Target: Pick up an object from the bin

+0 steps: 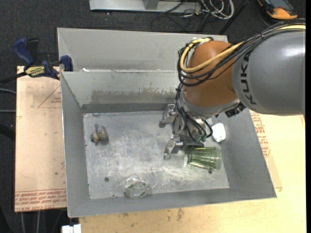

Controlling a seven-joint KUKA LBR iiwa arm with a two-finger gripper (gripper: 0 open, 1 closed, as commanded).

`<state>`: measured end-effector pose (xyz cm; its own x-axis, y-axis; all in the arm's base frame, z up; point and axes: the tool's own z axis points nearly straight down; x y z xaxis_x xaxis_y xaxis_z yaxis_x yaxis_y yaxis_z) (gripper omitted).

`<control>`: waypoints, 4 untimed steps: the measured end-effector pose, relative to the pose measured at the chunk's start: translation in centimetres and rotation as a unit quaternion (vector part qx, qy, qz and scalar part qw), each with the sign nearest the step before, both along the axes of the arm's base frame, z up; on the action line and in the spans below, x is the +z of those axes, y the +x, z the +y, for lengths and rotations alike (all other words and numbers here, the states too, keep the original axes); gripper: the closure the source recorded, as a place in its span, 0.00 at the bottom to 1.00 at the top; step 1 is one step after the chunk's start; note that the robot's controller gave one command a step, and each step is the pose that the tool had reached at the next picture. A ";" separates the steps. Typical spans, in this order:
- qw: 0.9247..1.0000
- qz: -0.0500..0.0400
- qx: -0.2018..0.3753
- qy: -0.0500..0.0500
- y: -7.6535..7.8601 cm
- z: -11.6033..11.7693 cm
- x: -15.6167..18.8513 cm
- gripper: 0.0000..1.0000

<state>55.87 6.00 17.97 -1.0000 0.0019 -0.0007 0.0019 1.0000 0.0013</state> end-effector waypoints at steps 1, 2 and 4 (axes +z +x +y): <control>1.000 0.000 0.000 0.000 0.0 0.0 0.0 0.00; 1.000 0.000 0.023 0.000 0.2 0.9 1.3 0.00; 0.979 0.002 0.205 0.000 -5.4 -2.3 3.6 0.00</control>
Offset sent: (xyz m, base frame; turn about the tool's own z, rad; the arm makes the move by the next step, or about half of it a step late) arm 0.0040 0.0212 0.0302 -0.1117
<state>50.46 3.74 21.57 -0.9164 -0.4002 0.0031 -0.4002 0.9164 0.0025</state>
